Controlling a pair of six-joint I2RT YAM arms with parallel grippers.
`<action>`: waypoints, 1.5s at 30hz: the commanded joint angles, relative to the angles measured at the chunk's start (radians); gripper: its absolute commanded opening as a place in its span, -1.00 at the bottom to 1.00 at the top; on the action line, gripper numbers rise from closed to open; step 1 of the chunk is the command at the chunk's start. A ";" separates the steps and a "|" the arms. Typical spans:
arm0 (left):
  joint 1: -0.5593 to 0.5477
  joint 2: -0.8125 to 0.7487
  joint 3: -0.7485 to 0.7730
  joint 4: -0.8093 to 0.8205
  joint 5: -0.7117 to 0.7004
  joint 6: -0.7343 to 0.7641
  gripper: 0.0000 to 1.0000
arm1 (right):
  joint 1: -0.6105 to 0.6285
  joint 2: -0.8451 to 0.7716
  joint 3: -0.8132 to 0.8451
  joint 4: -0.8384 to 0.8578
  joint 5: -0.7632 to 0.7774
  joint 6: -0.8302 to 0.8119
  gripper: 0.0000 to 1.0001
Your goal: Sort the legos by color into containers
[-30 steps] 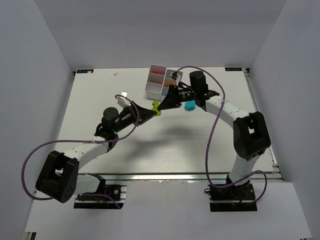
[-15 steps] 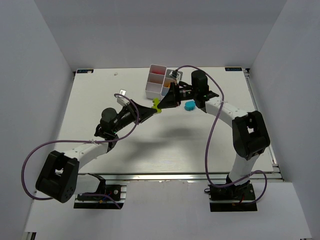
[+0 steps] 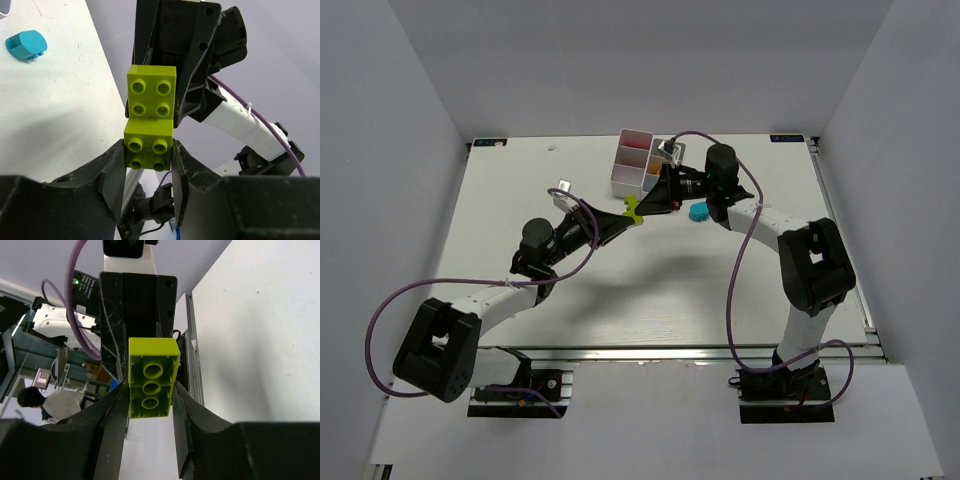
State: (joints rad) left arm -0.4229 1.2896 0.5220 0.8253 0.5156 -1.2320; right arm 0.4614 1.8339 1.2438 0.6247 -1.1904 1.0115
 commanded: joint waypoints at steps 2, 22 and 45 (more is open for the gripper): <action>-0.005 -0.001 -0.004 0.022 0.026 0.000 -1.00 | 0.005 0.005 -0.006 0.135 -0.015 0.065 -0.76; 0.133 -0.016 0.078 -0.302 0.032 0.167 -1.00 | -0.084 -0.001 0.071 -0.077 0.032 -0.167 -1.00; -0.010 0.568 0.716 -0.359 -0.627 0.890 -1.00 | -0.188 -0.167 0.060 -0.573 0.265 -0.791 -1.00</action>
State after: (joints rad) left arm -0.4114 1.8500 1.1793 0.3969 -0.0055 -0.4995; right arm 0.2722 1.7012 1.3117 0.0517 -0.9283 0.2619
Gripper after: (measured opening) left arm 0.464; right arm 0.416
